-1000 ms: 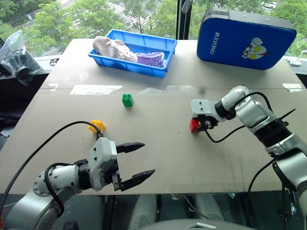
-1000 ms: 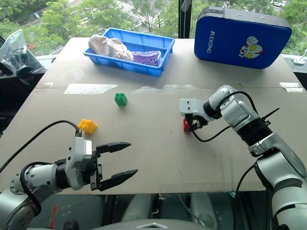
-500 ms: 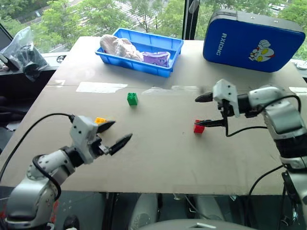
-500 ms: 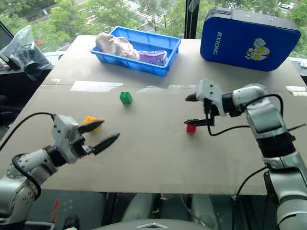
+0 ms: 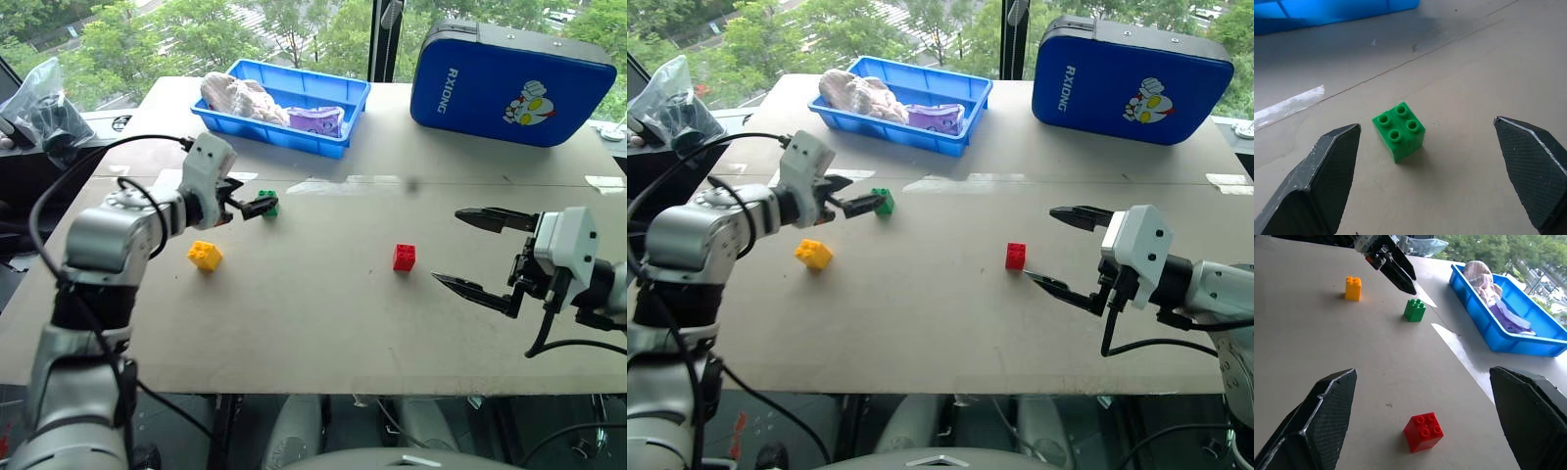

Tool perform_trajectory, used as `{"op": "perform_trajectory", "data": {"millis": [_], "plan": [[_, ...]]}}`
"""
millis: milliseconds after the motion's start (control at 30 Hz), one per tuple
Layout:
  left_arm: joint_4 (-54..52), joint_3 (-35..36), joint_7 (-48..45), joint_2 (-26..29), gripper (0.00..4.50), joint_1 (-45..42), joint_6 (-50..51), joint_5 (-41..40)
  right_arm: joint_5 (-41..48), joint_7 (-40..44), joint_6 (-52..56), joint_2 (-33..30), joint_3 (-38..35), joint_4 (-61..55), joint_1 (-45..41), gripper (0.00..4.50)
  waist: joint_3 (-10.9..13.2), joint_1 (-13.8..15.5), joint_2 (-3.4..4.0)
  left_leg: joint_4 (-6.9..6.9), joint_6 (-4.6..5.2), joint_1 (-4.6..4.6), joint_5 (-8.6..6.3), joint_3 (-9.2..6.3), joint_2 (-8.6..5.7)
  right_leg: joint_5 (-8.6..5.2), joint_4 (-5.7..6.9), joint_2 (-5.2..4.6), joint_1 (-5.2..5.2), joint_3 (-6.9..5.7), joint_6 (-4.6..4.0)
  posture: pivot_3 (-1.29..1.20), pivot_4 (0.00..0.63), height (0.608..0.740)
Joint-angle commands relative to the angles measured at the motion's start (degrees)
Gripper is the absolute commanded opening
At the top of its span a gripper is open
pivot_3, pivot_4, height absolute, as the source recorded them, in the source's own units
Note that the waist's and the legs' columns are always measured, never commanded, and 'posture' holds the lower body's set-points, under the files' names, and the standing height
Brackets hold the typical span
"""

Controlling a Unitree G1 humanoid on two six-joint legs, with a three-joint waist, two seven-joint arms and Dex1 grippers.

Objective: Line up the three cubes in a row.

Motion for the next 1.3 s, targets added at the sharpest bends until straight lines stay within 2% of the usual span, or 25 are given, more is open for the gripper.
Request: {"op": "perform_trajectory", "data": {"millis": [33,167,400,700,767,833,900,967,1067,1167,1300], "plan": [[3.2,1.3,7.5,-5.2,4.5,-3.3,4.1,3.4,1.8,-3.0,-0.9,-0.9,-4.2,-5.9,3.4,4.46,0.0,-0.2,-0.03,0.0,0.0,0.01,0.0,0.08,0.03,0.01,0.0,0.0,-0.01,0.08,0.0,0.0,0.15,0.74],[1.5,5.2,15.5,-11.5,4.5,-3.7,9.3,4.9,2.2,-4.5,-1.6,-1.7,-5.5,-7.5,6.5,4.46,0.0,0.0,-0.12,0.0,-0.01,-0.06,0.0,0.03,0.03,0.07,0.0,-0.05,-0.02,0.07,-0.1,0.0,0.15,0.74],[2.0,7.3,24.9,-20.0,4.5,-3.4,8.3,8.8,4.8,-5.0,-2.7,-3.2,-7.6,-8.0,8.2,4.46,0.0,0.2,-0.16,0.01,-0.01,-0.05,0.0,-0.02,0.0,0.1,0.01,-0.09,-0.02,0.02,-0.13,0.0,0.15,0.74],[5.8,8.1,26.4,-22.4,4.5,-3.2,3.6,11.4,7.3,-5.1,-4.2,-5.6,-8.3,-7.1,8.6,4.46,0.0,0.2,-0.23,0.12,-0.01,-0.05,0.0,-0.04,-0.03,0.16,0.02,-0.11,0.02,0.01,-0.11,0.0,0.15,0.74],[6.9,7.6,26.9,-23.0,3.96,-2.8,2.0,12.4,7.3,-5.3,-4.3,-6.1,-8.1,-7.0,8.6,4.5,0.0,0.2,-0.24,0.12,-0.01,-0.05,0.0,-0.04,-0.04,0.16,0.02,-0.13,0.03,0.01,-0.12,0.0,0.15,0.74],[8.1,7.7,27.6,-23.8,3.19,-2.3,0.2,13.3,7.6,-5.7,-4.1,-6.5,-8.0,-7.0,8.3,4.5,0.0,0.2,-0.25,0.13,-0.01,-0.07,0.0,-0.03,-0.09,0.17,0.01,-0.17,0.03,0.01,-0.12,0.0,0.15,0.74],[8.8,7.8,27.4,-24.4,2.16,-2.3,-0.7,13.5,7.8,-6.0,-4.1,-6.8,-7.9,-6.9,8.3,4.5,0.0,0.2,-0.26,0.14,0.0,-0.08,0.0,-0.04,-0.12,0.17,0.01,-0.22,0.04,0.01,-0.12,0.0,0.15,0.74],[9.4,7.6,26.8,-24.5,1.32,-2.1,-2.3,13.9,7.9,-6.3,-4.0,-7.2,-7.8,-6.7,8.1,4.5,0.0,0.2,-0.26,0.14,0.0,-0.08,0.0,-0.04,-0.15,0.18,0.01,-0.27,0.04,-0.01,-0.11,0.0,0.15,0.74],[9.2,7.2,25.1,-23.4,1.3,-1.2,-4.0,14.3,8.1,-6.8,-3.9,-7.4,-7.9,-6.8,8.4,4.5,0.0,0.2,-0.26,0.14,0.0,-0.08,0.0,-0.04,-0.16,0.18,0.02,-0.31,0.05,-0.03,-0.11,0.0,0.15,0.74],[7.1,5.6,17.5,-20.0,1.3,0.8,-6.8,13.3,8.3,-7.8,-3.7,-7.2,-7.5,-7.3,8.6,4.5,0.0,0.1,-0.26,0.13,0.0,-0.06,0.0,-0.04,-0.16,0.18,0.02,-0.3,0.05,-0.03,-0.11,0.0,0.15,0.74],[2.9,0.3,-4.8,-12.4,1.3,4.0,-16.0,9.5,8.0,-8.9,-3.8,-6.9,-6.6,-7.9,9.5,4.5,0.0,0.2,-0.26,0.11,-0.01,-0.06,0.0,-0.06,-0.12,0.17,0.03,-0.3,0.04,-0.07,-0.14,0.0,0.15,0.74]]}}
